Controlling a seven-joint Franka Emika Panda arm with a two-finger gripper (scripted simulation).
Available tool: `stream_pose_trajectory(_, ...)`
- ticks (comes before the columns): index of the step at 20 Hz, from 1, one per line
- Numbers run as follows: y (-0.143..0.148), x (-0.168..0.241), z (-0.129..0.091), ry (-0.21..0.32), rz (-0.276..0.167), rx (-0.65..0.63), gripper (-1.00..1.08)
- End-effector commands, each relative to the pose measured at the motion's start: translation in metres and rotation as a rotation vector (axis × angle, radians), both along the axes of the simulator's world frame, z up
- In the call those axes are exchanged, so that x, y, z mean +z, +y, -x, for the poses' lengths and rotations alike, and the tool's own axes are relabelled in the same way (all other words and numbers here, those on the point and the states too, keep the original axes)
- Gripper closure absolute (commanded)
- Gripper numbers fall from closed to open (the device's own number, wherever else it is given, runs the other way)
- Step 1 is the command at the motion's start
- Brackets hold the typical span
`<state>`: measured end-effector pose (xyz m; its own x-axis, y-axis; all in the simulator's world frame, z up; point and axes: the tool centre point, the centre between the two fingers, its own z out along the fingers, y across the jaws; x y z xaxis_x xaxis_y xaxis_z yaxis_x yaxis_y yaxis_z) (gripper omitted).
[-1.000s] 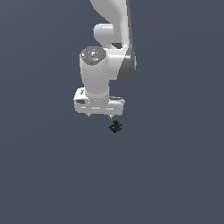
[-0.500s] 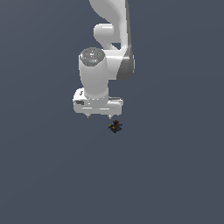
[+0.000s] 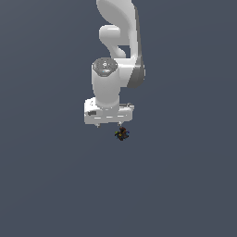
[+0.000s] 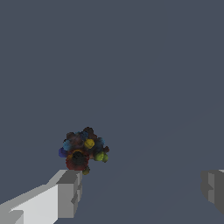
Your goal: Pick up the object and move it to a goal position.
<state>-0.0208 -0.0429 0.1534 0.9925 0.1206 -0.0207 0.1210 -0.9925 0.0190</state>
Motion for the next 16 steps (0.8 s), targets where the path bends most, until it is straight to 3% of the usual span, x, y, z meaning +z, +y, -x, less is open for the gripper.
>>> stream_pose_trajectory(1,0.007,-0.009,0.003,0.0,-0.001,0.068,-0.92)
stream_pose_trajectory(16,0.054,-0.061,0.028,-0.006,-0.019,0.527,-0.92)
